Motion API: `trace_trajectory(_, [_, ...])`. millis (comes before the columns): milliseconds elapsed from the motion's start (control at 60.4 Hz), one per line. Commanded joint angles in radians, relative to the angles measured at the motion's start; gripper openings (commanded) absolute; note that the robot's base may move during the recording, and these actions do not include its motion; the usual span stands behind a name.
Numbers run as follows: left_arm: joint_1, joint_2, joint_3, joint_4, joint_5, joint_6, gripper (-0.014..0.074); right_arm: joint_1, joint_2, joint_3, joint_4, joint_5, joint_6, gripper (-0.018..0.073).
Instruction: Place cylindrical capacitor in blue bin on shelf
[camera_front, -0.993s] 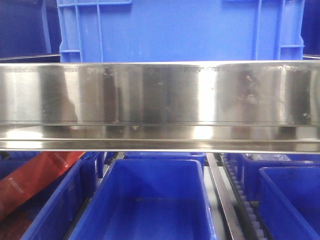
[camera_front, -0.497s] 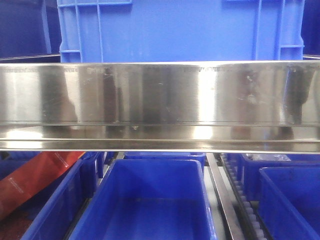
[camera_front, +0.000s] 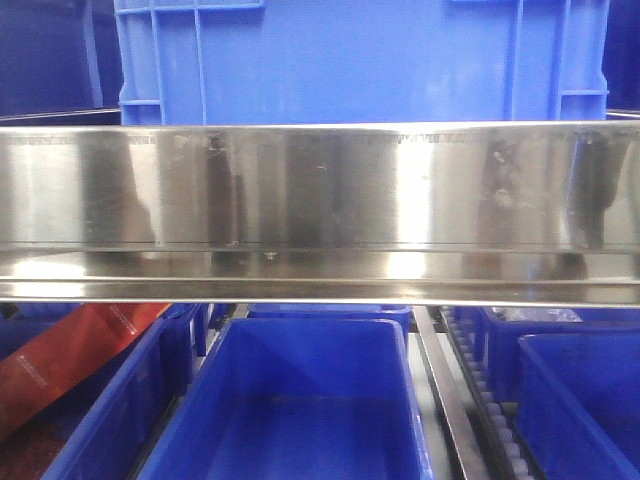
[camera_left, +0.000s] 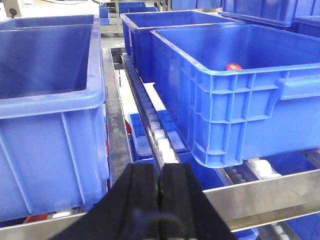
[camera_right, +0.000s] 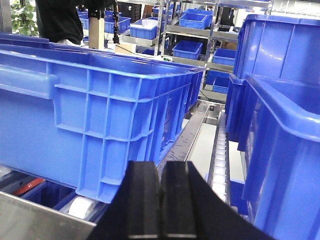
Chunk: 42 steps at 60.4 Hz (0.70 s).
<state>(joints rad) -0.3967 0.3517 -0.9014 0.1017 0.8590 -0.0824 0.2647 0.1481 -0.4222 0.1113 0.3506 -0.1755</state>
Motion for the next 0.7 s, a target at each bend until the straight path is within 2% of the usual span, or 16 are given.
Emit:
trace_trajectory(0, [0.004, -0.004, 0.004, 0.002, -0.017, -0.008, -0.0111, -0.004, -0.002, 0.003, -0.007, -0.029, -0.007, -0.0162])
trace_trajectory(99, [0.049, -0.018, 0.028, 0.002, -0.034, -0.008, -0.0111, -0.004, -0.002, 0.003, -0.007, -0.029, -0.007, -0.0162])
trace_trajectory(149, [0.095, -0.041, 0.057, -0.024, -0.073, -0.008, -0.0111, -0.004, -0.002, 0.003, -0.007, -0.029, -0.007, -0.0162])
trace_trajectory(315, [0.241, -0.158, 0.232, -0.058, -0.289, 0.002, -0.0111, -0.004, -0.002, 0.003, -0.007, -0.029, -0.007, -0.0162])
trace_trajectory(447, [0.329, -0.263, 0.402, -0.091, -0.393, 0.002, -0.0111, -0.004, -0.002, 0.003, -0.007, -0.029, -0.007, -0.0162])
trace_trajectory(563, [0.369, -0.331, 0.541, -0.102, -0.439, 0.002, -0.0111, -0.004, -0.002, 0.003, -0.007, -0.029, -0.007, -0.0162])
trace_trajectory(679, [0.374, -0.352, 0.680, -0.096, -0.508, 0.002, -0.0111, -0.004, -0.002, 0.003, -0.007, -0.029, -0.007, -0.0162])
